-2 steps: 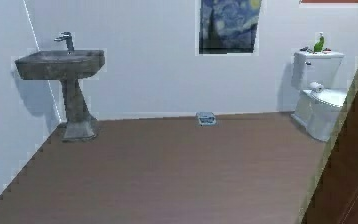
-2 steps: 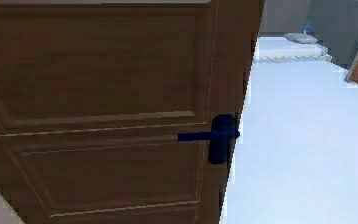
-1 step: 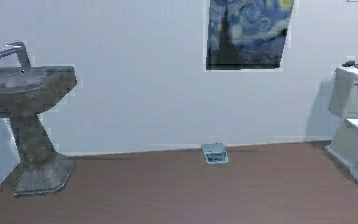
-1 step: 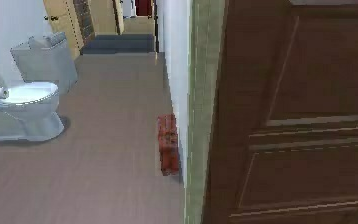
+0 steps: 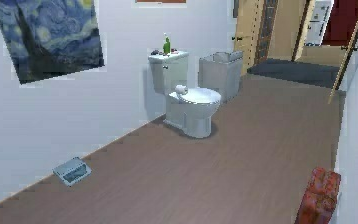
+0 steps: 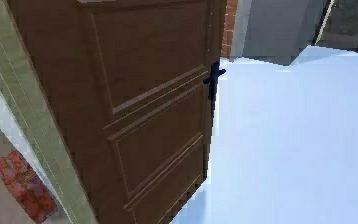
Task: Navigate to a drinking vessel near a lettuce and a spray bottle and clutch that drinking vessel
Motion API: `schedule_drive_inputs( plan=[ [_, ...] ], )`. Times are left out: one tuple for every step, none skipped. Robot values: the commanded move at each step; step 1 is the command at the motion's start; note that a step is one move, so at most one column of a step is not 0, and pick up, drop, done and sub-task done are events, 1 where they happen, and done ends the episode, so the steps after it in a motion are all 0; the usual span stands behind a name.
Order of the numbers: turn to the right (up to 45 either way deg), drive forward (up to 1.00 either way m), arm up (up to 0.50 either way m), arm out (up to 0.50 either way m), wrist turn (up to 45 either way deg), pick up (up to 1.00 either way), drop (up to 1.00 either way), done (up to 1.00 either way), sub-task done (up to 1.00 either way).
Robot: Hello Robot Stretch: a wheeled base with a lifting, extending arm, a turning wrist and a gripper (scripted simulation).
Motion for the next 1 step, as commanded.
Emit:
schedule_drive_inputs(
  plan=[
    [15.0,0.0,0.0,0.0,0.0,0.0,0.0,0.0,0.0]
  ],
)
